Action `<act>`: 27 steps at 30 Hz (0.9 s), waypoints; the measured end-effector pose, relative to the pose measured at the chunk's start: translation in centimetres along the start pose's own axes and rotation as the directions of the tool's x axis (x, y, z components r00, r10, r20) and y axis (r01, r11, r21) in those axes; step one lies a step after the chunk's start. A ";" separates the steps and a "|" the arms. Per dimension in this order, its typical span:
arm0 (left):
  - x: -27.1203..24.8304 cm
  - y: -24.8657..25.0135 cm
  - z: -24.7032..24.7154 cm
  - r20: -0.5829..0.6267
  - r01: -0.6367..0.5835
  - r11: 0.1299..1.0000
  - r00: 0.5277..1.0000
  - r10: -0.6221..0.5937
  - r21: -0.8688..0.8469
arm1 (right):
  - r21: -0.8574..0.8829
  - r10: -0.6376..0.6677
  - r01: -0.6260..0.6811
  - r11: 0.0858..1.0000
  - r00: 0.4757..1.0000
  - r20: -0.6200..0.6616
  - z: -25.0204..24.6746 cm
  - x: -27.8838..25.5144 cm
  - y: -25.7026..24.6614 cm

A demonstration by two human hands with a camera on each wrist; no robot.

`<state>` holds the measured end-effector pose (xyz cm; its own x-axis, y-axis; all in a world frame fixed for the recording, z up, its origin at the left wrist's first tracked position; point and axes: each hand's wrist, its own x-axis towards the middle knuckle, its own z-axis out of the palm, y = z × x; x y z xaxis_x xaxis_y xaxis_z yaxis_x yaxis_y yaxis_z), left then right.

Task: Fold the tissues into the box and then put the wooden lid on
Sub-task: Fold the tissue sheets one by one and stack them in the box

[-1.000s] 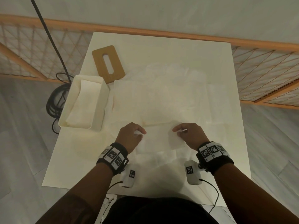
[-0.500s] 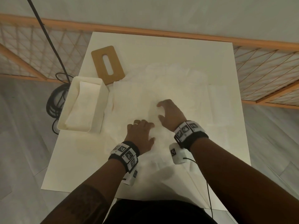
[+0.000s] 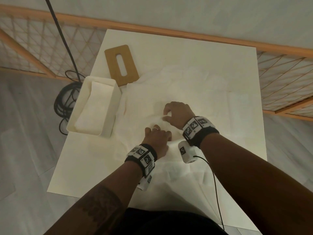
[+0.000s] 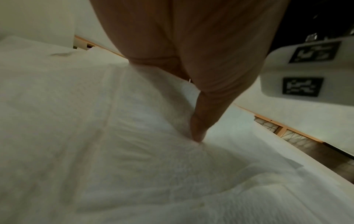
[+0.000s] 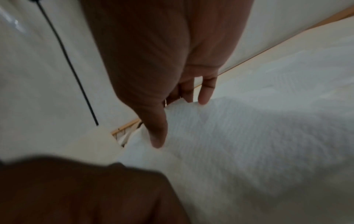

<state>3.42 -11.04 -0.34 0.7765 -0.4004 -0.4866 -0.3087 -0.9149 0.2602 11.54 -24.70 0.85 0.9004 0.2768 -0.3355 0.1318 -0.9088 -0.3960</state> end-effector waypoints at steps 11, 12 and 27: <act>0.6 -0.5 -1.6 0.181 -0.003 1.000 0.984 0.001 0.013 | 0.725 0.399 -0.322 0.609 0.914 0.072 -6.9 -6.0 7.4; 0.8 -0.7 -1.7 0.160 0.003 1.000 0.987 -0.004 0.006 | 0.800 0.414 -0.343 0.492 0.901 0.132 -7.1 -6.8 7.9; 5.7 1.0 -4.1 0.085 0.294 0.630 0.937 -0.340 -0.719 | 0.796 0.513 -0.361 0.486 0.855 0.074 -6.7 -7.5 10.6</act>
<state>9.77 -14.07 0.55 0.7855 -0.0683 -0.6151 0.4289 -0.6564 0.6206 8.94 -38.54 4.91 0.8069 -0.2061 -0.5536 -0.5907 -0.2926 -0.7520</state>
